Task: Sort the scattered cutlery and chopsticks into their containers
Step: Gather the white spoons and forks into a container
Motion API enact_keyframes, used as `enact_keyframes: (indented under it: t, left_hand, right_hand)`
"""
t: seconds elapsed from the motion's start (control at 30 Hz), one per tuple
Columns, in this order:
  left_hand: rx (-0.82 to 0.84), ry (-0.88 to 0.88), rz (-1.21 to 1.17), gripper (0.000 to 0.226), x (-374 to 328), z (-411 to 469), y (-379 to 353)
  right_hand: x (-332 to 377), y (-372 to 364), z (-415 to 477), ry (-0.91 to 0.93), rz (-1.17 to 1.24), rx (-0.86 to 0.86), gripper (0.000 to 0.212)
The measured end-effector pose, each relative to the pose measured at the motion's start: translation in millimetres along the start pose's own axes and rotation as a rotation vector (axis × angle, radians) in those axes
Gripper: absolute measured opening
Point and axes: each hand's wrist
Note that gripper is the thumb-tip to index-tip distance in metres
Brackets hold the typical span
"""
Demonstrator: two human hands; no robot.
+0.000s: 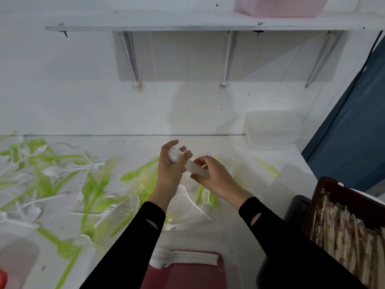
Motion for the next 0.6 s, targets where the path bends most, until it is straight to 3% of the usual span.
enact_keyframes:
  t: [0.23,0.37,0.47,0.6]
  left_hand:
    - [-0.007,0.070,0.016,0.031,-10,-4,-4]
    - [0.222,0.118,0.177,0.043,-23,-13,9]
    - [0.459,0.086,0.429,0.070,-37,-28,34]
    - [0.434,0.045,0.349,0.065,-54,-44,63]
  right_hand:
    - [3,0,0,0.028,-0.008,-0.082,0.038]
    - [3,9,-3,0.015,-0.042,-0.066,0.035]
    - [10,18,-7,0.047,0.026,0.002,0.031]
    - [34,26,-17,0.087,0.100,0.141,0.029]
Point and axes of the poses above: each hand's wrist, its own z-axis towards the middle knuckle, its own y-axis out of the back of the hand, x = y × z, and after that the axes turned 5 degrees about x, right-handed
